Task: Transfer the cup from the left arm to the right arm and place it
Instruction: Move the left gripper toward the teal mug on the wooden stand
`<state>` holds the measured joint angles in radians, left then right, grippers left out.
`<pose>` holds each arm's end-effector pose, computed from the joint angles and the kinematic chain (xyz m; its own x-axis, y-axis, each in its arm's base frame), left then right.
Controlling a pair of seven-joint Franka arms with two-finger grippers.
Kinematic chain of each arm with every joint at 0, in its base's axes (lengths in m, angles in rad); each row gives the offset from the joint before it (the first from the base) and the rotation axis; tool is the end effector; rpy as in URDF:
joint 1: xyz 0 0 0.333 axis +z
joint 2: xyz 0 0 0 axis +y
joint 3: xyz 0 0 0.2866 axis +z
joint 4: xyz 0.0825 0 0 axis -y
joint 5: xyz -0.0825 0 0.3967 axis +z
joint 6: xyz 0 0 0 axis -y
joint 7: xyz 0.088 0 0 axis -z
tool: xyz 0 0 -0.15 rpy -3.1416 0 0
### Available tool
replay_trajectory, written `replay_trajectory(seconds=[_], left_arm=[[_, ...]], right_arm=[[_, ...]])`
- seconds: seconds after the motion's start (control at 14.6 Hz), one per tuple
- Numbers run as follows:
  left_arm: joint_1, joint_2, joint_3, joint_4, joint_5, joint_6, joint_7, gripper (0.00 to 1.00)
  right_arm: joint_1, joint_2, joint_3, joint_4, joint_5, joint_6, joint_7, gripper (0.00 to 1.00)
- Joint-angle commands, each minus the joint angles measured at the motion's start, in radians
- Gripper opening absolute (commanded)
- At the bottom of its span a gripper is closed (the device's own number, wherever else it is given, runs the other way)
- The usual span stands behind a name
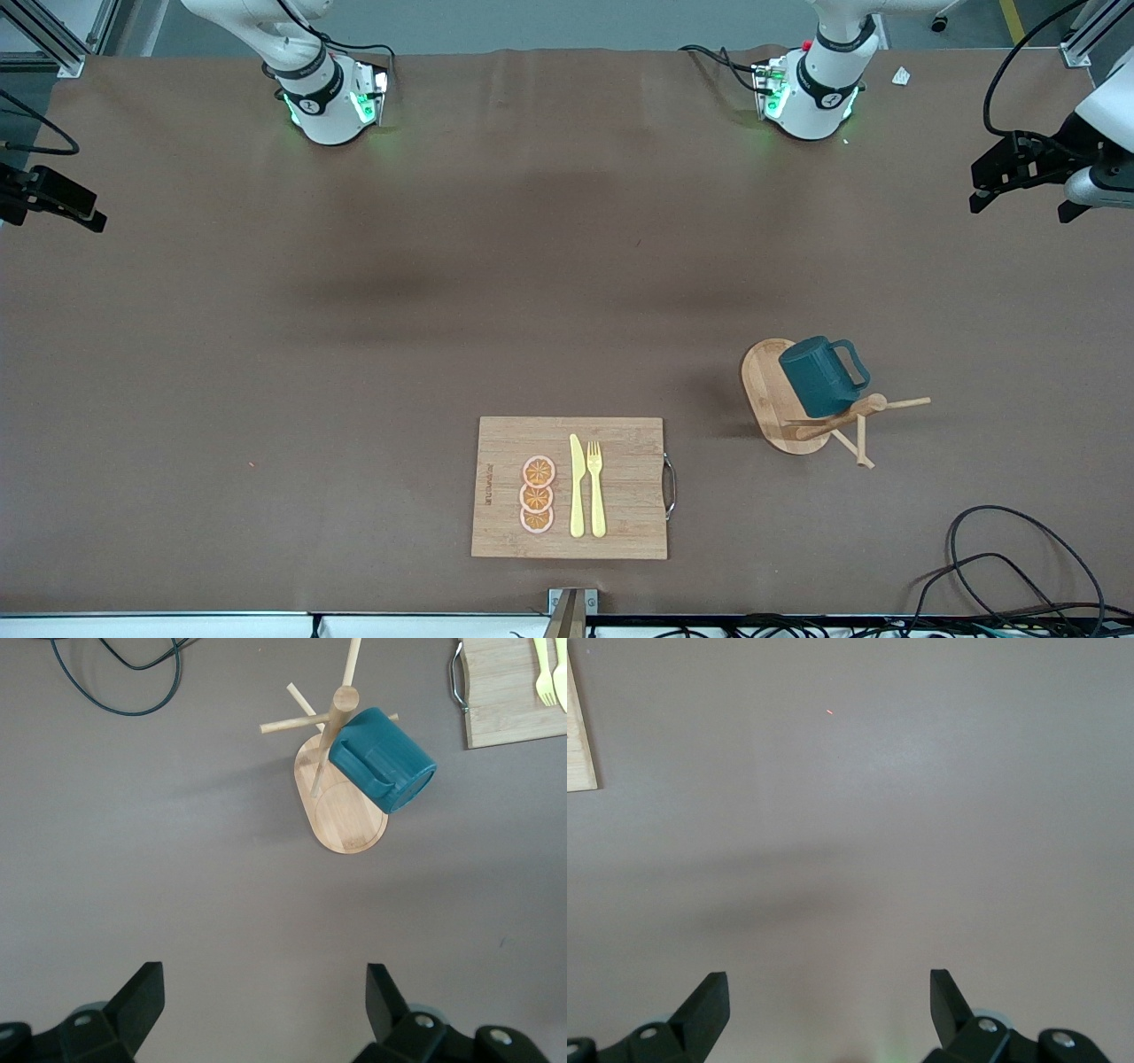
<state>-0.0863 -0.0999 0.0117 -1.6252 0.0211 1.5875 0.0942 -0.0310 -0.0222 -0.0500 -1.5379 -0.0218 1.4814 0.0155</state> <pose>0.5419 -0.0371 0.5826 0.9839 -0.1682 0.0600 -0.1669 -0.9856 -0.0257 0.5484 -0.0482 0.5727 0.9946 -0.0982 -0.0340 -0.0975 -0.9950 0.0212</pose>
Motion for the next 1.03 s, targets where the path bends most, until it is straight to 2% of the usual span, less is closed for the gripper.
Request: replay_trajectory(seconds=[0.0, 0.41, 0.55, 0.75, 0.96], left_arm=[[-0.004, -0.004, 0.010, -0.010, -0.001, 0.011, 0.013, 1.00], [0.010, 0.051, 0.011, -0.001, -0.004, 0.019, 0.009, 1.00], [0.002, 0.091, 0.008, 0.002, -0.036, 0.017, -0.068, 1.00], [0.008, 0.182, 0.007, 0.001, -0.139, 0.044, -0.289, 1.00], [0.017, 0.278, 0.010, -0.007, -0.245, 0.173, -0.388, 1.00]], right_arm=[[-0.004, -0.024, 0.001, -0.019, 0.005, 0.000, 0.004, 1.00], [-0.004, -0.024, 0.001, -0.019, 0.005, 0.000, 0.004, 1.00], [-0.004, -0.024, 0.001, -0.019, 0.005, 0.000, 0.004, 1.00], [-0.004, -0.024, 0.002, -0.019, 0.005, 0.000, 0.004, 1.00], [-0.004, -0.024, 0.002, -0.019, 0.005, 0.000, 0.004, 1.00]])
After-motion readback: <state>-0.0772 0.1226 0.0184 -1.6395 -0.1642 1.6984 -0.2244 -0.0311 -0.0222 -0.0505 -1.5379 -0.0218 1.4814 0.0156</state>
